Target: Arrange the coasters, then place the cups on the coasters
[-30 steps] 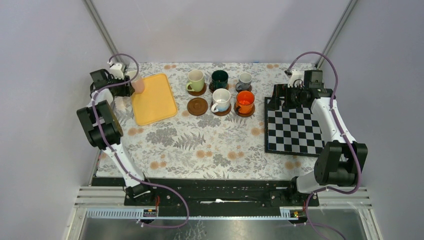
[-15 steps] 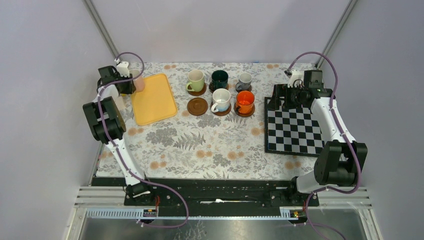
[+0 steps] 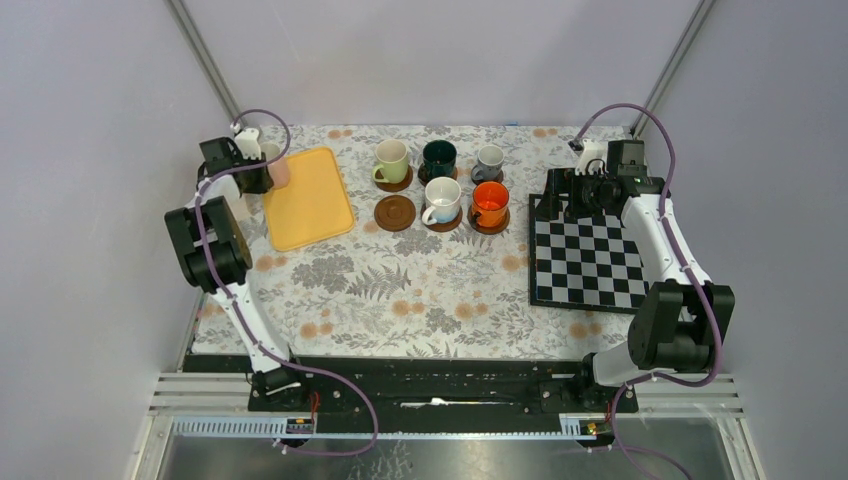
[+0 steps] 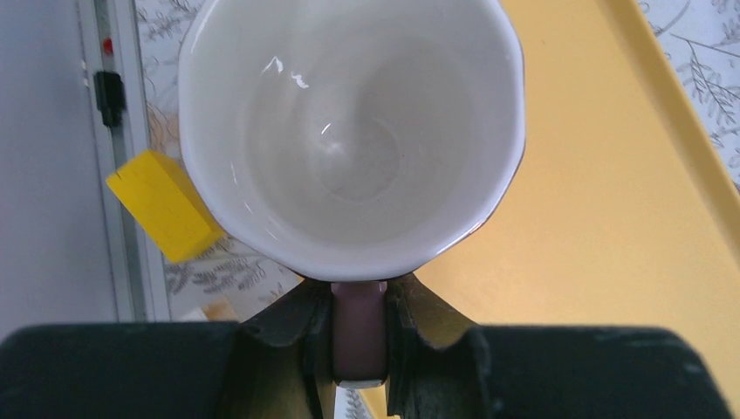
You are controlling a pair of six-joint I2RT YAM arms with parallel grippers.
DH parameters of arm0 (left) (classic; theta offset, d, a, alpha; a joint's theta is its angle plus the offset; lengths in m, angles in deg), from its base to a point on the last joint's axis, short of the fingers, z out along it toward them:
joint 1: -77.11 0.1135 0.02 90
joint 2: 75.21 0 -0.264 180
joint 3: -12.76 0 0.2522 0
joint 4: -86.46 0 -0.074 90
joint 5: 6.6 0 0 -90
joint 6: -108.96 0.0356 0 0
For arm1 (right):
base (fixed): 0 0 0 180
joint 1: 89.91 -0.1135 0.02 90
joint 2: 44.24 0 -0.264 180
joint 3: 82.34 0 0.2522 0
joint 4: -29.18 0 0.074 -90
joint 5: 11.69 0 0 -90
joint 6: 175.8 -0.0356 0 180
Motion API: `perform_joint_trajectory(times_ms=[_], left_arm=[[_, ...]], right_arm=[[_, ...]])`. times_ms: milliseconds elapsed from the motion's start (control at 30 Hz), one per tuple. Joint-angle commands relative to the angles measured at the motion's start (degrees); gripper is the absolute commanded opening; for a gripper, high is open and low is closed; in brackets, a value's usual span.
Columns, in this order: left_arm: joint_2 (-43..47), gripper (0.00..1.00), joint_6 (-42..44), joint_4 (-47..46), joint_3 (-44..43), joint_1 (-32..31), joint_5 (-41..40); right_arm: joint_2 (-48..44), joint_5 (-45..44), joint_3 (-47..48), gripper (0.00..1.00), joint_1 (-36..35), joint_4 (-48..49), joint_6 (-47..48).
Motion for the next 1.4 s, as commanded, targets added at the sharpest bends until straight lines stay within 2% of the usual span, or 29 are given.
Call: perform_joint_trajectory(times_ms=[0,300,600,833,1000,1167,1367], left_arm=[[8.0,0.0,-2.5,-5.0,4.4,-0.2,2.1],[17.4,0.0,-4.1,-9.6,13.7,-0.9,3.7],[28.1,0.0,-5.0,-9.6,23.0,-3.8,8.1],[38.3,0.0,-2.4,-6.3,29.9,-12.1,8.6],[42.3,0.0,-3.4,-4.3,31.6,-20.9,6.4],[42.5,0.0,-4.0,-4.7,31.6,-29.7,1.4],[38.4,0.0,-4.4,-7.5,31.5,-34.8,-1.4]], right_arm=[[-0.5,0.3,0.1,0.98,0.1,1.1,0.4],[-0.9,0.5,0.2,0.98,0.1,1.1,0.4],[-1.2,0.5,0.2,0.98,0.1,1.1,0.2],[-1.9,0.0,0.9,0.98,0.1,0.0,-0.2],[-2.6,-0.5,0.7,0.98,0.1,-0.7,0.1],[-3.1,-0.8,0.5,0.98,0.1,-0.7,0.1],[-3.2,-0.4,-0.1,0.98,0.1,-0.1,-0.3]])
